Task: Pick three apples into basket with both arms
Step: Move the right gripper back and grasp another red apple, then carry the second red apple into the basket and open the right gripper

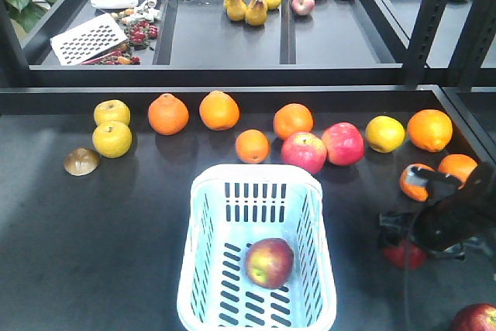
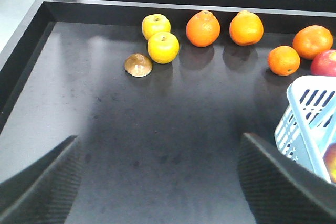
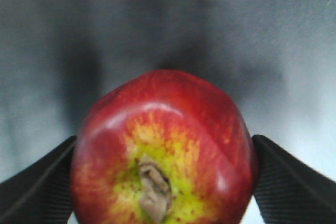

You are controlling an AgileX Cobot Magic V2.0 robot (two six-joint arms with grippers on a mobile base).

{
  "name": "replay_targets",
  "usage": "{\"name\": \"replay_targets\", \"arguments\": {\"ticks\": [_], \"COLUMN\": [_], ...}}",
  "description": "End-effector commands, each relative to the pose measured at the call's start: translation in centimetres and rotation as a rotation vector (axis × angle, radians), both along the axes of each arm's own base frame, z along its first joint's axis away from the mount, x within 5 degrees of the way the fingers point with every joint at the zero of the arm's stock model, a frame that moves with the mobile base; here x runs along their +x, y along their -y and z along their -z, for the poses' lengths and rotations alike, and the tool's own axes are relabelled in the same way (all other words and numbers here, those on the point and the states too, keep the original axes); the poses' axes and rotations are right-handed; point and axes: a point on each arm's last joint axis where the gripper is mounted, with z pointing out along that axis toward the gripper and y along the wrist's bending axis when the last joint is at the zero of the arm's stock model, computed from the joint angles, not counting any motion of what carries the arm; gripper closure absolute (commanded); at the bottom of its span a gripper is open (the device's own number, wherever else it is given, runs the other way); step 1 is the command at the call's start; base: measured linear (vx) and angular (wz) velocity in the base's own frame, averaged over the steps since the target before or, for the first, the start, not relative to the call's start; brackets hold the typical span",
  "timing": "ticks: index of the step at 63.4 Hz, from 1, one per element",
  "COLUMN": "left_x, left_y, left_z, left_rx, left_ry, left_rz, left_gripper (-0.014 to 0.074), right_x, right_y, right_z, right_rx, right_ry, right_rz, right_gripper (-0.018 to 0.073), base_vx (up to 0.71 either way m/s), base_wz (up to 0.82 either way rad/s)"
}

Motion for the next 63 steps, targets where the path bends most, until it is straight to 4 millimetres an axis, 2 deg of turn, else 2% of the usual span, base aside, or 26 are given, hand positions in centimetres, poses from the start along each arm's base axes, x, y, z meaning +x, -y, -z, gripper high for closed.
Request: {"name": "replay_targets", "arguments": {"ticks": [1,16,28,34,43,51,57,63], "left_x": [0.3,0.3,0.3,0.3,0.3,0.3,0.3,0.3], "left_y": [0.1,0.1,0.1,0.1,0.1,0.1,0.1,0.1], "left_z": [-1.0,-1.0,-1.0,-1.0,-1.0,-1.0,-1.0,-1.0], "left_rx": [-0.001,-0.001,-0.001,-0.001,-0.001,-0.001,-0.001,-0.001], "left_ry": [0.070,0.070,0.070,0.070,0.070,0.070,0.070,0.070], "left_rz": [0.006,0.006,0.006,0.006,0.006,0.006,0.006,0.006], "left_gripper": [0.0021,0.0021,0.0021,0.0021,0.0021,0.0021,0.0021,0.0021], "right_x": [-0.8,-6.5,-10.2,-11.4,-12.7,-12.9,-12.8,-12.7], "right_y": [0.0,-1.3,-5.3,-7.6,-11.1,-13.6,-15.3,-16.8], "right_z": [-4.3,-9.9,-13.9,-15.2,-15.6,-15.2,-14.8,-13.8], "right_rx": [-0.005,0.047,0.097,0.140,0.190,0.202,0.200,0.187], "right_ry": [0.119,0.257,0.415,0.468,0.499,0.538,0.575,0.589], "right_rz": [-0.003,-0.008,-0.194,-0.286,-0.432,-0.499,-0.533,-0.570], "right_gripper": [0.0410,0.0407,0.0405,0.0403,0.0403,0.0390,0.0347,0.0260], "base_vx": [0.00,0.00,0.00,0.00,0.00,0.00,0.00,0.00], "base_wz": [0.00,0.00,0.00,0.00,0.00,0.00,0.00,0.00]}}
